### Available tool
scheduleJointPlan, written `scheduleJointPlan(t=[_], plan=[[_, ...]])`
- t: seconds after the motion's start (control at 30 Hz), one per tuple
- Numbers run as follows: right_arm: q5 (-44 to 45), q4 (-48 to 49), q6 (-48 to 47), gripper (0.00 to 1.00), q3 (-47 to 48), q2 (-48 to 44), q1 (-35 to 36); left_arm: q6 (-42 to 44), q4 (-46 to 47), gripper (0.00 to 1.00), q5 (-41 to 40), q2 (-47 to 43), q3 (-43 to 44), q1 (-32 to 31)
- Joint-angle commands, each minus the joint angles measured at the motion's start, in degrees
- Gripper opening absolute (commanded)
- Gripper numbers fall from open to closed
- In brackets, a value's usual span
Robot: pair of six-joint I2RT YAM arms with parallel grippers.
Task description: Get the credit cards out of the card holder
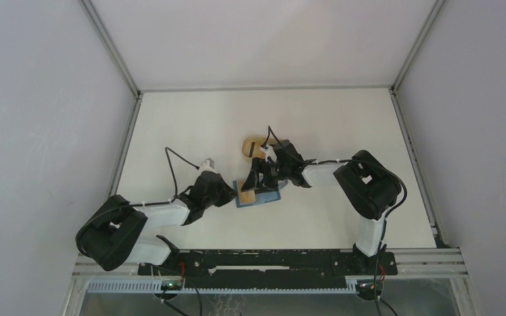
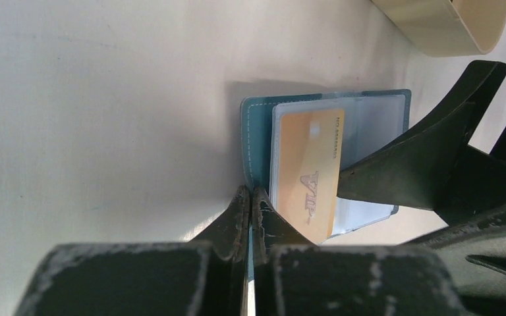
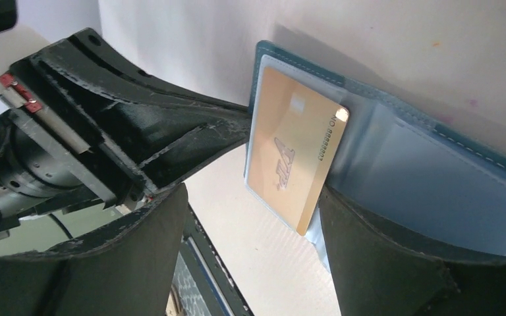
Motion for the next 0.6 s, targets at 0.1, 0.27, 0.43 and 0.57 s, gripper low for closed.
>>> scheduleJointPlan(t=[0.1,0.27,0.43,0.57], plan=[[-6.5,15.7,7.0,0.80,-4.4,-1.7,0.5,1.7,-6.2,0.00,-0.6,2.7,-2.2,-0.1],[-8.6,24.2,11.1,0.77,-8.6,-3.0,-0.4,1.5,-5.3,0.00,0.0,3.8,-2.4,-0.1],[-9.2,29.1,13.9,0.72,-9.2,-0.9,-0.2,1.4,-4.8,0.00,0.3,4.1,-2.3,-0.1],[-7.8,30.5,15.2,0.71,-9.2,0.9,0.5,1.3,-4.8,0.00,0.2,3.8,-2.6,-0.1]])
